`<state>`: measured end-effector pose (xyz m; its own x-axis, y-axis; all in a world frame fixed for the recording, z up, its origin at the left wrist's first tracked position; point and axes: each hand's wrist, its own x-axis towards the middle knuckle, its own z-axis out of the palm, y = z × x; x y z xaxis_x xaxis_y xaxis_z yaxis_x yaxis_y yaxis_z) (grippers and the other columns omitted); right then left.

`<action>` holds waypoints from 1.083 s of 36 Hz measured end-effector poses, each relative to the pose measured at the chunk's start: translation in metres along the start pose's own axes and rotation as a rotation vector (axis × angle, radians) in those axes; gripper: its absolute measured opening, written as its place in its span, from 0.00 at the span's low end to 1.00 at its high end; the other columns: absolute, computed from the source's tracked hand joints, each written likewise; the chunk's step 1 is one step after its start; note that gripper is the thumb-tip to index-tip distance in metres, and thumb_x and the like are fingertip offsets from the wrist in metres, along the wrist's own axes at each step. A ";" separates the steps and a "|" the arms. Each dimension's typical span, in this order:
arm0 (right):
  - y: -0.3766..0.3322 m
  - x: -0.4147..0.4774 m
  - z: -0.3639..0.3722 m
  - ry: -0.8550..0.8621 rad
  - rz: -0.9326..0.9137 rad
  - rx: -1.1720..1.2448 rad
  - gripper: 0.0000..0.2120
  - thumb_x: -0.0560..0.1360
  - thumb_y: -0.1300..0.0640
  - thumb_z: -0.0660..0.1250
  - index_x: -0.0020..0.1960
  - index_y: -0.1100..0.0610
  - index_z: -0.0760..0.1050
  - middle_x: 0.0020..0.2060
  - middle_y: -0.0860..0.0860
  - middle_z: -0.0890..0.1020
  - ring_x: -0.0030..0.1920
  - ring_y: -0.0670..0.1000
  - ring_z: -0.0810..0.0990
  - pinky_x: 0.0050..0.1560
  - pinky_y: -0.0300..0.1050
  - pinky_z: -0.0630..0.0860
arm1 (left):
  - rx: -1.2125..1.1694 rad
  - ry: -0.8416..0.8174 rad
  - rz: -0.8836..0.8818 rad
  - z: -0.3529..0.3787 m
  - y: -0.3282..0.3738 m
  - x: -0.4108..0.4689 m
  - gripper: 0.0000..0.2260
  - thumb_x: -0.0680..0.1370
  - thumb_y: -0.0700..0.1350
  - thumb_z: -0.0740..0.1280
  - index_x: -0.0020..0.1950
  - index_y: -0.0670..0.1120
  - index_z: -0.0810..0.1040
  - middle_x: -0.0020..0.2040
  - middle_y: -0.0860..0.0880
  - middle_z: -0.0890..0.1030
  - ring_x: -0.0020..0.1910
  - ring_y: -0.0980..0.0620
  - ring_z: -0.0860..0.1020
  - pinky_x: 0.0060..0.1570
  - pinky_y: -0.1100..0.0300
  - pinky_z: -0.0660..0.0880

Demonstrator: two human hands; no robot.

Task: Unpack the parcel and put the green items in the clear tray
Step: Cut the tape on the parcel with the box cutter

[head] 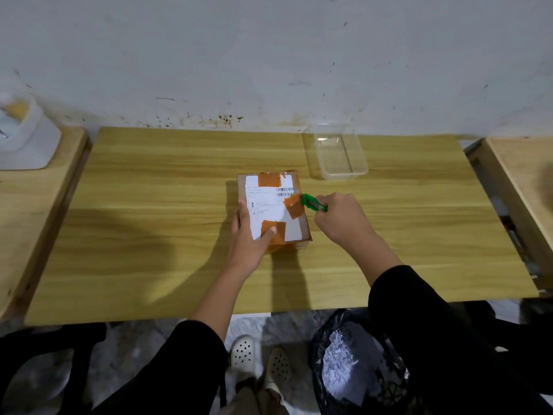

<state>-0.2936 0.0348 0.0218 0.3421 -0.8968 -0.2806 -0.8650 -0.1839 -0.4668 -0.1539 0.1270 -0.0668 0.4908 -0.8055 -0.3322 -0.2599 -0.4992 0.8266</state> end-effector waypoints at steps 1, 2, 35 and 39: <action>0.000 -0.002 0.000 0.000 -0.001 -0.007 0.07 0.70 0.66 0.55 0.38 0.62 0.72 0.28 0.53 0.68 0.27 0.53 0.65 0.25 0.40 0.59 | 0.000 0.000 -0.004 0.000 0.000 0.000 0.39 0.76 0.52 0.65 0.76 0.54 0.39 0.78 0.48 0.47 0.77 0.49 0.48 0.71 0.49 0.56; 0.001 -0.004 0.000 0.002 -0.003 -0.011 0.07 0.70 0.66 0.55 0.38 0.62 0.72 0.27 0.53 0.67 0.27 0.52 0.65 0.25 0.40 0.58 | 0.002 0.001 -0.010 0.000 0.001 0.000 0.39 0.76 0.52 0.65 0.76 0.54 0.39 0.78 0.48 0.48 0.77 0.48 0.49 0.71 0.49 0.56; 0.039 -0.025 0.009 0.276 0.125 0.431 0.19 0.74 0.66 0.56 0.60 0.56 0.77 0.34 0.60 0.79 0.26 0.51 0.67 0.28 0.42 0.63 | 0.592 -0.105 0.447 -0.022 0.007 0.004 0.26 0.80 0.55 0.55 0.76 0.48 0.54 0.78 0.50 0.46 0.77 0.52 0.41 0.74 0.54 0.44; 0.041 -0.024 0.009 0.262 0.152 0.437 0.19 0.74 0.65 0.57 0.63 0.56 0.75 0.40 0.62 0.83 0.28 0.52 0.70 0.27 0.42 0.65 | 0.953 -0.292 0.672 -0.042 -0.004 0.031 0.33 0.74 0.68 0.43 0.76 0.55 0.47 0.78 0.52 0.46 0.76 0.57 0.42 0.71 0.63 0.34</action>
<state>-0.3336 0.0523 0.0017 0.0728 -0.9811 -0.1794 -0.6448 0.0909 -0.7589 -0.1031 0.1171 -0.0611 -0.1535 -0.9759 -0.1552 -0.9626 0.1121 0.2467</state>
